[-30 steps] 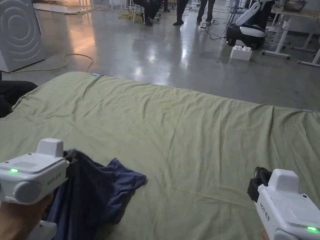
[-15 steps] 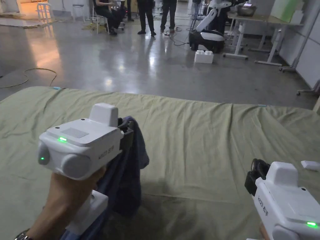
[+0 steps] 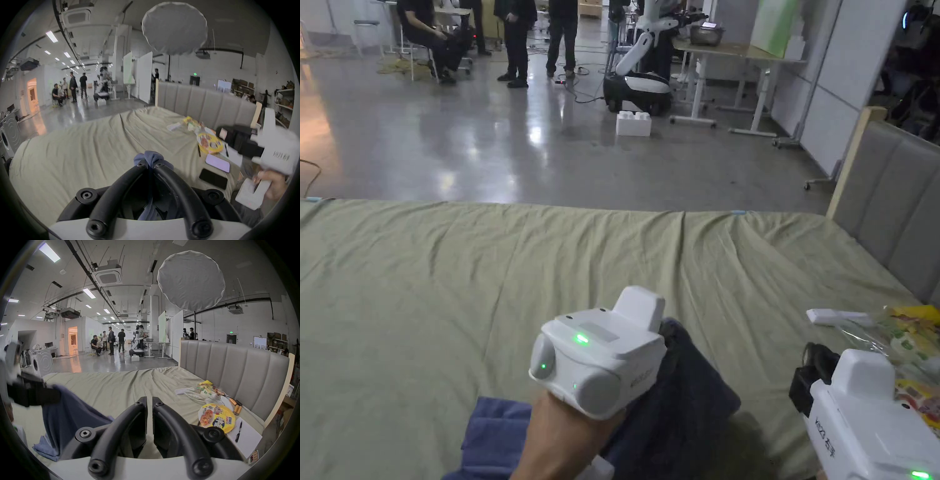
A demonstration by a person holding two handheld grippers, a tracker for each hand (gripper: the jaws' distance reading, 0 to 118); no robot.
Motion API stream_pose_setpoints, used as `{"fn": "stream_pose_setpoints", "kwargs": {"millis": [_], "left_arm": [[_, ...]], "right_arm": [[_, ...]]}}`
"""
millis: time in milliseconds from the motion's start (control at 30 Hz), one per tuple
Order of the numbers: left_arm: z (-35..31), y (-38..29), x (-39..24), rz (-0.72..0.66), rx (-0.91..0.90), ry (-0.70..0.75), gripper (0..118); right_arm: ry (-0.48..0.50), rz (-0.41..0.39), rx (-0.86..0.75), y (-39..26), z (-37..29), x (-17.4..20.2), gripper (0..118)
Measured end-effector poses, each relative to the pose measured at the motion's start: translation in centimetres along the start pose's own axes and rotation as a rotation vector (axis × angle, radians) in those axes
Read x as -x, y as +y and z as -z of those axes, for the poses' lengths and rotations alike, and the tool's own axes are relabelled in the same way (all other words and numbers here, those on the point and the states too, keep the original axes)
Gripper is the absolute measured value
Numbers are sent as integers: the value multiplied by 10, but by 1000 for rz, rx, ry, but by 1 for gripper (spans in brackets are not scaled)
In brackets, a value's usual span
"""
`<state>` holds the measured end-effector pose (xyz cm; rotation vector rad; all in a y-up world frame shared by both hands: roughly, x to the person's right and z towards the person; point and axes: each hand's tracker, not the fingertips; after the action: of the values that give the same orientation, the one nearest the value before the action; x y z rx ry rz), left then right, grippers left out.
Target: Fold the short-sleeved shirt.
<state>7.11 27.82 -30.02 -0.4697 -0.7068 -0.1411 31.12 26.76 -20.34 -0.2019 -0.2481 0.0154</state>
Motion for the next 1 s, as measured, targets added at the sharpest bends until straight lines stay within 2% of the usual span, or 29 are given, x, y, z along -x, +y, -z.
{"fn": "stream_pose_setpoints", "kwargs": {"millis": [67, 100, 133, 233, 267, 300, 367, 533, 633, 733, 833, 900, 933, 967, 1000], "left_arm": [[12, -18, -7, 5, 49, -5, 10], [15, -27, -9, 12, 66, -6, 23], [16, -33, -10, 12, 70, -3, 42], [13, -43, -5, 4, 91, 24, 65], [8, -43, -4, 2, 91, 30, 87], [2, -43, 1, 2, 82, 36, 95], [-11, -40, 12, -4, 34, 49, 96], [-56, -29, 51, -109, -132, 166, 96], [-86, -30, 75, -185, -231, 164, 95], [-112, -33, 85, -166, -256, 280, 88], [-134, -39, 88, -132, -268, 417, 67], [-144, -46, 94, -153, -267, 489, 34], [-145, -52, 102, -174, -268, 525, 13], [-147, -55, 105, -186, -267, 552, 6], [-149, -60, 108, -195, -255, 594, 5]], "right_arm": [[-8, 0, 11, -2, -1, -6, 7], [-9, -2, 19, -3, 0, -9, 7], [-8, -8, 31, -5, 0, -10, 7], [6, -25, 60, -7, 5, -10, 7], [11, -29, 66, -7, 6, -8, 7], [20, -32, 73, -7, 8, -5, 7], [41, -36, 72, -5, 10, 3, 7], [102, -54, 53, 3, 16, 32, 7], [142, -59, 43, 7, 20, 49, 7], [161, -72, 26, 11, 22, 64, 7], [175, -80, 0, 15, 21, 77, 7], [170, -89, -26, 17, 20, 84, 7], [163, -100, -44, 18, 19, 88, 7], [156, -110, -65, 19, 18, 91, 7], [151, -121, -89, 21, 17, 94, 7]]}}
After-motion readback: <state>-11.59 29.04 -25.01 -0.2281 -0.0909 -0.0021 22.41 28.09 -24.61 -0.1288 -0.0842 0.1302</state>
